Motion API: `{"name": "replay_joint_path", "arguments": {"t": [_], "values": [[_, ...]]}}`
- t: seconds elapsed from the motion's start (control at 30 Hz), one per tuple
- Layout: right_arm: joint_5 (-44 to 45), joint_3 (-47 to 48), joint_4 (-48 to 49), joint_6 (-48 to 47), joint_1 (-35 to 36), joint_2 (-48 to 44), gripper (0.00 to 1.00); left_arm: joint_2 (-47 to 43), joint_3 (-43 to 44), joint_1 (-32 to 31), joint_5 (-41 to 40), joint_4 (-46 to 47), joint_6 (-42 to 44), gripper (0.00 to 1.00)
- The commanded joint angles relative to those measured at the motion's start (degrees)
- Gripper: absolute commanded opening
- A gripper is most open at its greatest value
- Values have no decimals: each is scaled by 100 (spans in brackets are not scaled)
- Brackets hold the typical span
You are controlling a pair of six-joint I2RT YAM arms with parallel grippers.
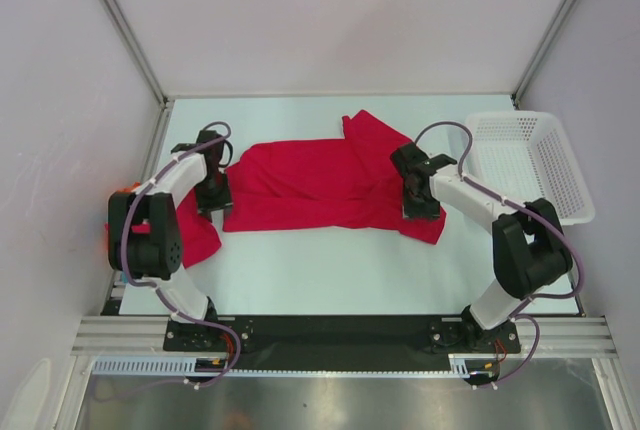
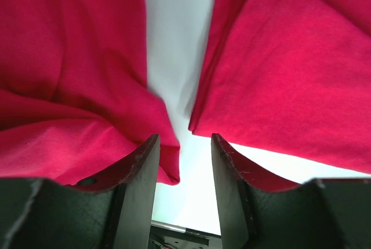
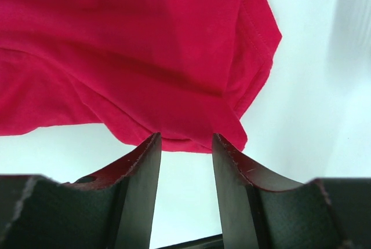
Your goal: Fold and stack the t-shirts
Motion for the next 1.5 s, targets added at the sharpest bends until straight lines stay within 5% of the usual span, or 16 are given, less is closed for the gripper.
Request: {"name": "replay_joint_path", "arguments": {"t": [0.0, 0.63, 1.0, 1.1, 1.47], "values": [[-44, -129, 70, 53, -68, -257, 46, 127, -141, -49, -226, 4, 18, 46], [175, -595, -440, 307, -121, -881, 49, 558, -379, -49, 292, 514, 141, 44], [193, -955, -431, 378, -200, -1171, 50, 637, -422, -40, 803, 734, 159, 16], [193, -1043, -378, 378, -226, -1198, 51, 593, -458, -40, 803, 769, 141, 0], [96, -1175, -177, 308, -332, -1145, 54, 40, -291, 30, 487, 514, 62, 0]]}}
